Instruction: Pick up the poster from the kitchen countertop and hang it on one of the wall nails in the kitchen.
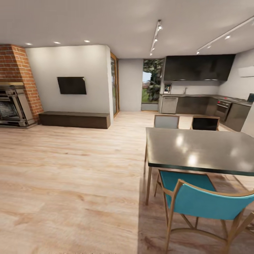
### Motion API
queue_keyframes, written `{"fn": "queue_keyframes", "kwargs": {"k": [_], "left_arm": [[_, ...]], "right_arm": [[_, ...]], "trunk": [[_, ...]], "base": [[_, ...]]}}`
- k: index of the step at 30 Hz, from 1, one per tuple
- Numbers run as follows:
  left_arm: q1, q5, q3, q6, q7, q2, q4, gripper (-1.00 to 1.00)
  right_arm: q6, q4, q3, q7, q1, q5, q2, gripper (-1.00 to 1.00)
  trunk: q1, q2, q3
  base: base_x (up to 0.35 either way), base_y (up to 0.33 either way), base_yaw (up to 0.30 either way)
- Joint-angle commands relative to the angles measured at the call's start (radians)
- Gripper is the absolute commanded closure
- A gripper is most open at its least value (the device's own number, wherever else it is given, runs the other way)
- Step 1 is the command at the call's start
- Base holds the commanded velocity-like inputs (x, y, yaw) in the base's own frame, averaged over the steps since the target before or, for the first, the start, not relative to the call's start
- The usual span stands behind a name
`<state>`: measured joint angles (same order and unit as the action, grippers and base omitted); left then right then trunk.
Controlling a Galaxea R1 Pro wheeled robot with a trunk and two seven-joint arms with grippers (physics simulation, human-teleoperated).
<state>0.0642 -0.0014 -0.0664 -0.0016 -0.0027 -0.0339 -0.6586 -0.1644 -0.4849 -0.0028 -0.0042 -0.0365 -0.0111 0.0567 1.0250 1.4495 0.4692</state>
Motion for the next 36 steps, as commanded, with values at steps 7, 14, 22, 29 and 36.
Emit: {"fn": "queue_keyframes", "kwargs": {"k": [7,14,22,29,36], "left_arm": [[0.0,0.0,-0.002,0.0,0.0,0.0,-0.001,-1.0],[0.0,0.0,-0.005,0.0,0.0,0.0,-0.001,-1.0],[0.0,0.0,-0.006,0.0,0.0,0.0,-0.001,-1.0],[0.0,0.0,-0.006,0.0,0.0,0.0,-0.001,-1.0],[0.0,-0.001,-0.006,0.0,0.0,-0.001,-0.001,-1.0]], "right_arm": [[-0.001,0.01,0.001,0.002,0.0,-0.002,0.001,-1.0],[-0.003,0.075,0.003,0.004,0.0,-0.006,0.002,-1.0],[-0.004,0.081,0.003,0.003,0.0,-0.009,0.002,-1.0],[-0.004,0.082,0.003,0.003,0.0,-0.009,0.002,-1.0],[-0.004,0.083,0.003,0.003,0.0,-0.009,0.002,-1.0]], "trunk": [[0.0,0.0,0.001],[0.0,0.0,0.001],[0.0,0.0,0.001],[0.0,0.0,0.001],[0.0,0.0,0.001]], "base": [[0.042,0.322,0.202],[0.152,0.336,0.026],[0.201,0.319,0.002],[0.244,0.278,0.0],[0.316,0.122,0.0]]}}
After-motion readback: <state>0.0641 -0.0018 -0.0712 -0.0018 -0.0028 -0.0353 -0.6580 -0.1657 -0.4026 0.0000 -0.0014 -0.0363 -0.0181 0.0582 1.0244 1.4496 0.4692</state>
